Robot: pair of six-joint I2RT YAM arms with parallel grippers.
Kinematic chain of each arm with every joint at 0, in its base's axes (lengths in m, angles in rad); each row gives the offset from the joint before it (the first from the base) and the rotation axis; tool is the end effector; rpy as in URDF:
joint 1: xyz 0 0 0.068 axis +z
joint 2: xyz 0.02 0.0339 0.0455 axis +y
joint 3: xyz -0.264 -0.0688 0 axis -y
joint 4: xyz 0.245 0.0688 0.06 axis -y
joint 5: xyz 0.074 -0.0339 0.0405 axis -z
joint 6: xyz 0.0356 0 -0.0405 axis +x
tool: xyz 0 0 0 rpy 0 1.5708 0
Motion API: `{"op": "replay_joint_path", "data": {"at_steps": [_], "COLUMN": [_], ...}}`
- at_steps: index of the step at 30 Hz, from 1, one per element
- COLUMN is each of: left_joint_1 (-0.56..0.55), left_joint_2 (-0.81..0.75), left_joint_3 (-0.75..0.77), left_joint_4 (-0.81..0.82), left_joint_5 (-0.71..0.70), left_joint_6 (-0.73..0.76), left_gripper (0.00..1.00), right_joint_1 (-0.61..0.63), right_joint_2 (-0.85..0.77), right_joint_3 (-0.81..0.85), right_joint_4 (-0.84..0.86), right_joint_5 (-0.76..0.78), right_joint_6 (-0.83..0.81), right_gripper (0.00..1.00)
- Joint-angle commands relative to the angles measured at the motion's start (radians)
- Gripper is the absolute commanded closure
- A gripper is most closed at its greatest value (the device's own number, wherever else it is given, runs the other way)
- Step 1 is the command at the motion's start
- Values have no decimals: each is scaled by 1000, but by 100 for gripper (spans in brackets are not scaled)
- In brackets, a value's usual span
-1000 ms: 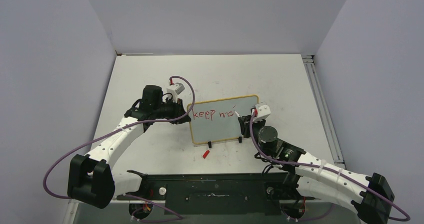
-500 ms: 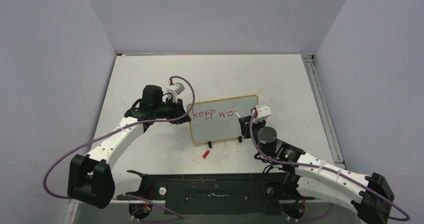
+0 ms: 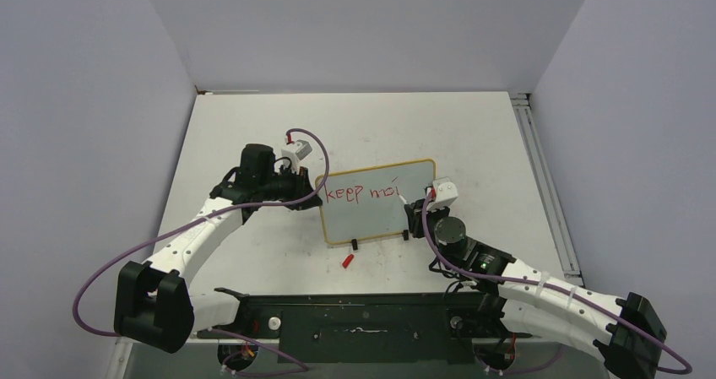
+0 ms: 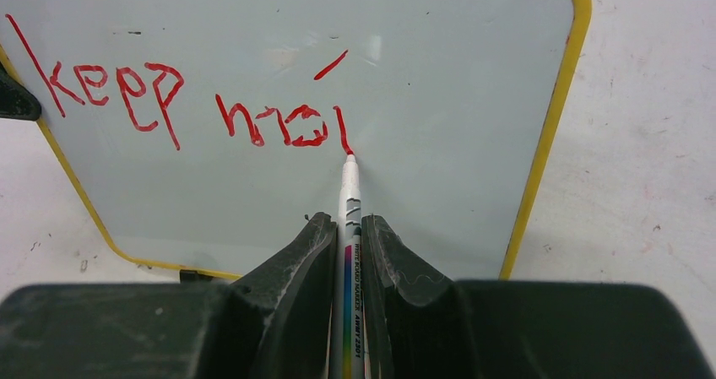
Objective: Write a sentence on the whiteboard
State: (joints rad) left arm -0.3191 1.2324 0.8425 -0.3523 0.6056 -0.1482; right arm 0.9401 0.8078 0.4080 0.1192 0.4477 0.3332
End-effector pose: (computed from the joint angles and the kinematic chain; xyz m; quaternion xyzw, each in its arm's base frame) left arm 0.2385 -0.1001 0.2551 0.1942 0.8603 -0.3545 0.3106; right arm 0.1236 0.1432 0.2348 -0.1054 0.7834 0.2059 0.5769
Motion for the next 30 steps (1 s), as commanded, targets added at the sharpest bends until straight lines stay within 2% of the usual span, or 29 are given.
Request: {"op": "replay_joint_path", "data": {"at_steps": [1,30], "left_joint_1": [-2,-2], "left_joint_2": [-8,-5], "left_joint_3": [41,41], "left_joint_4": [-11,-10], "left_joint_5": [-2,1], "left_joint_6": [4,5], "left_gripper": [100,100], "right_joint_1": [-3,-4], "right_joint_2": [-13,46], "right_joint_3": [-2,60], "right_joint_4": [11,133], "right_joint_5": [39,78], "right_joint_6": [8,-92], "right_gripper": [95,95]}}
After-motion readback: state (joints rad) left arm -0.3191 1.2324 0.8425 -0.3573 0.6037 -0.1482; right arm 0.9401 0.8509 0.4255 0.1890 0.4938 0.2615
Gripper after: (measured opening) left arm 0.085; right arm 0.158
